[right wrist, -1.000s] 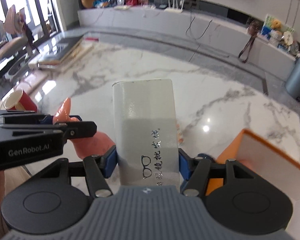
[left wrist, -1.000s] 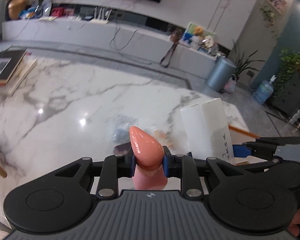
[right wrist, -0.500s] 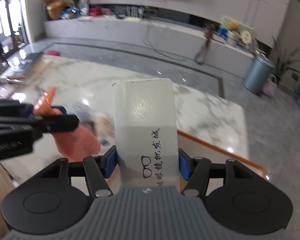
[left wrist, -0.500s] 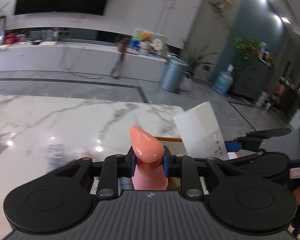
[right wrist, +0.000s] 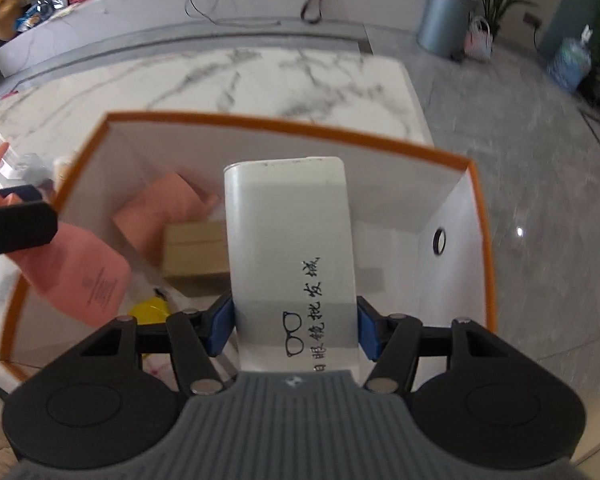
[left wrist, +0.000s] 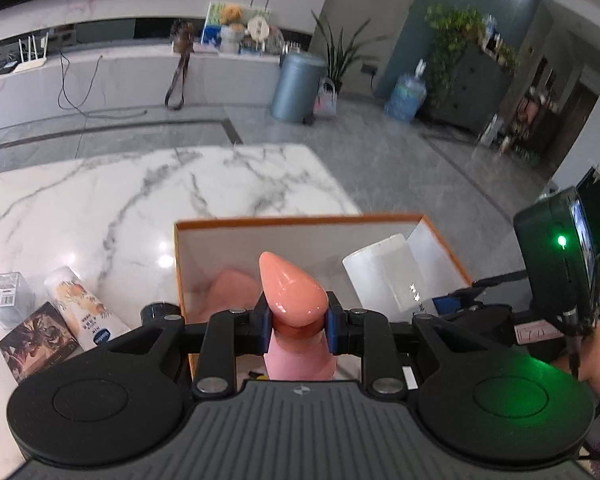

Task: Organize rigid objects
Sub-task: 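Carry the pink bottle and white tube with both tools over the orange box, then open the right tool to release the white tube while the left tool releases the pink bottle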

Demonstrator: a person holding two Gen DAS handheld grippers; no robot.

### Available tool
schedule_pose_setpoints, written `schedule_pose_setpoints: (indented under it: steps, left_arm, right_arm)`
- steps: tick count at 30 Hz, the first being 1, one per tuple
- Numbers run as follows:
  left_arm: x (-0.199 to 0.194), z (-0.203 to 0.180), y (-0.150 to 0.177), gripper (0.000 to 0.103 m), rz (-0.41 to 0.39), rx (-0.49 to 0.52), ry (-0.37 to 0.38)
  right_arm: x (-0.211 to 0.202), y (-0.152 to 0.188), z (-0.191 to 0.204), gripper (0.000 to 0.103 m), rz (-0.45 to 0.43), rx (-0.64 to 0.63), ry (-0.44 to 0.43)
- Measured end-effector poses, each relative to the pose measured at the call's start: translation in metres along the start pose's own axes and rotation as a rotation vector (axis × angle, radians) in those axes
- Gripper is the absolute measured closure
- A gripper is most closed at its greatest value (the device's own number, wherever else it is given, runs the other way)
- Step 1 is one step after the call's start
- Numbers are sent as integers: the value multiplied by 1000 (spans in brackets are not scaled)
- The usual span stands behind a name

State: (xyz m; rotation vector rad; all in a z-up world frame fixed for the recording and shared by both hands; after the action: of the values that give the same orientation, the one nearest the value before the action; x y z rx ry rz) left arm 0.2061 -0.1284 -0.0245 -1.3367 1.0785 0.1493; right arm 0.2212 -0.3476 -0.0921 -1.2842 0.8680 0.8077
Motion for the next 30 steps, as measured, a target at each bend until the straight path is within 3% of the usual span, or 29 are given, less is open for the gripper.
schedule_pose_setpoints:
  steps: [6, 13, 20, 30]
  left_arm:
    - [18, -4, 8, 75, 93, 59, -47]
    - [30, -9, 18, 75, 145, 140, -122]
    - [39, -20, 26, 75, 134, 271, -197]
    - [50, -20, 31, 75, 123, 322, -234]
  right_arm:
    - [31, -1, -12, 41, 48, 23, 11]
    - [54, 2, -19, 41, 102, 55, 10]
    - [58, 1, -17, 41, 131, 50, 23]
    - [61, 1, -11, 41, 133, 17, 42]
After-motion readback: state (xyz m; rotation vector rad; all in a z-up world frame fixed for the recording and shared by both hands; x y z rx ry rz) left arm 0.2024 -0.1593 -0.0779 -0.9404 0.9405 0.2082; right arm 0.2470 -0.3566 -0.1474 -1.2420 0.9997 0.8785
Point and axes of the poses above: each gripper's, at about its wrist camera, not at the fingertips, and x roughly the way its jaws point, z to its left, y to its underside, the point moved 1 cm from there along x, roughly the way its jaws point, and after that the axes turned 9 degrees about x, right-handed, at the moved point
